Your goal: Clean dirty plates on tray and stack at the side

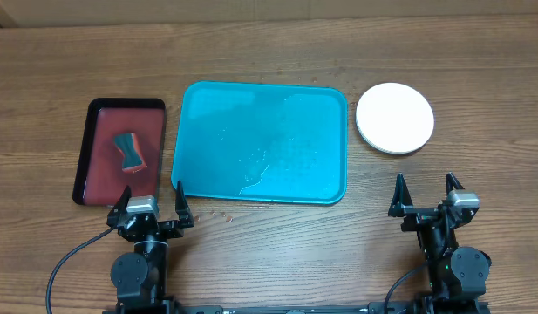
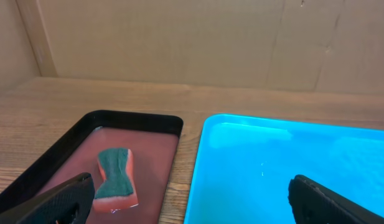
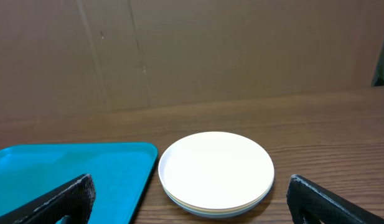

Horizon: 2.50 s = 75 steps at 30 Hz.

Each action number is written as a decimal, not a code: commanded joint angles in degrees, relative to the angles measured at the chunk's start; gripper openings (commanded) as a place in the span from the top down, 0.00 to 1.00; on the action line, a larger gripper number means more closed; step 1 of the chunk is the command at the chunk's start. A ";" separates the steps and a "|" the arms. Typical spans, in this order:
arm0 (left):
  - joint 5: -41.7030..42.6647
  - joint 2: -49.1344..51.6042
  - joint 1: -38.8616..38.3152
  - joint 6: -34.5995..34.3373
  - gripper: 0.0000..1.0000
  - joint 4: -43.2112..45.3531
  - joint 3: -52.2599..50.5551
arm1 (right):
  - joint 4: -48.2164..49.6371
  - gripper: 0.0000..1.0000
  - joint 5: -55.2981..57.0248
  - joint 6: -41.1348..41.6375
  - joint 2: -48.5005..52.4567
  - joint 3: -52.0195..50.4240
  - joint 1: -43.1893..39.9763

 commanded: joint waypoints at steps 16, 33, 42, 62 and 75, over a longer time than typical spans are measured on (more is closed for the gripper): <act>0.44 -0.74 -0.46 1.44 0.00 0.00 -0.22 | 0.11 0.00 1.01 -10.97 -0.57 -0.61 -0.13; 0.44 -0.74 -0.46 1.44 0.00 0.00 -0.22 | 0.33 0.00 1.01 -10.69 -0.57 -0.61 -0.13; 0.44 -0.74 -0.46 1.44 0.00 -0.02 -0.22 | 0.31 0.00 1.01 -10.69 -0.57 -0.61 -0.13; 0.44 -0.74 -0.46 1.44 0.00 0.00 -0.22 | 0.33 0.00 1.01 -10.69 -0.57 -0.61 -0.13; 0.44 -0.74 -0.46 1.44 0.00 0.00 -0.22 | 0.33 0.00 1.01 -10.69 -0.57 -0.61 -0.13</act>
